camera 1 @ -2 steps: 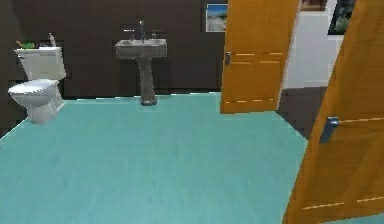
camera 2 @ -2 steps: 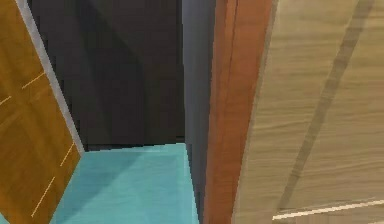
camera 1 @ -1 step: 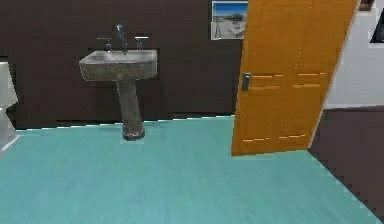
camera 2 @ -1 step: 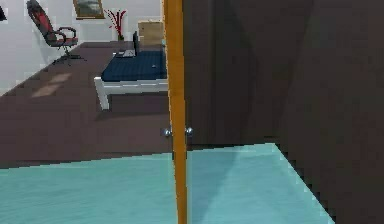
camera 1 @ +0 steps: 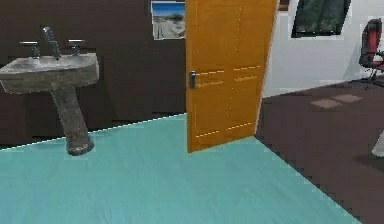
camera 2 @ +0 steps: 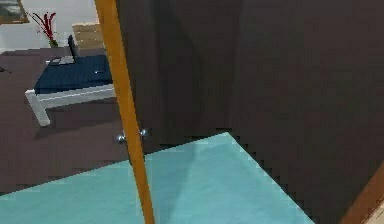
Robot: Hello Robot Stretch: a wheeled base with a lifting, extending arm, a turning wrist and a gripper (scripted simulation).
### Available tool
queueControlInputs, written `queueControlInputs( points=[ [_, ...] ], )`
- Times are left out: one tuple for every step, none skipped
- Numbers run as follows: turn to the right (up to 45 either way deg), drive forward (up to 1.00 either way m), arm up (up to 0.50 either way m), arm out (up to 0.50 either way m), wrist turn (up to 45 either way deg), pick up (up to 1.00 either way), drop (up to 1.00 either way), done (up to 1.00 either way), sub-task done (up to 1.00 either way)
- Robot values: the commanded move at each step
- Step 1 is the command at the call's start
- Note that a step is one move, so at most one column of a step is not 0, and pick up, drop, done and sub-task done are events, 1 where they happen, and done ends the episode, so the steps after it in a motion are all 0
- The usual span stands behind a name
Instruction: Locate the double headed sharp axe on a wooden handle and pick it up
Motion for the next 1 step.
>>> queueControlInputs(
  points=[
    [0.0,0.1,0.0,0.0,0.0,0.0,0.0,0.0,0.0]
  ],
)
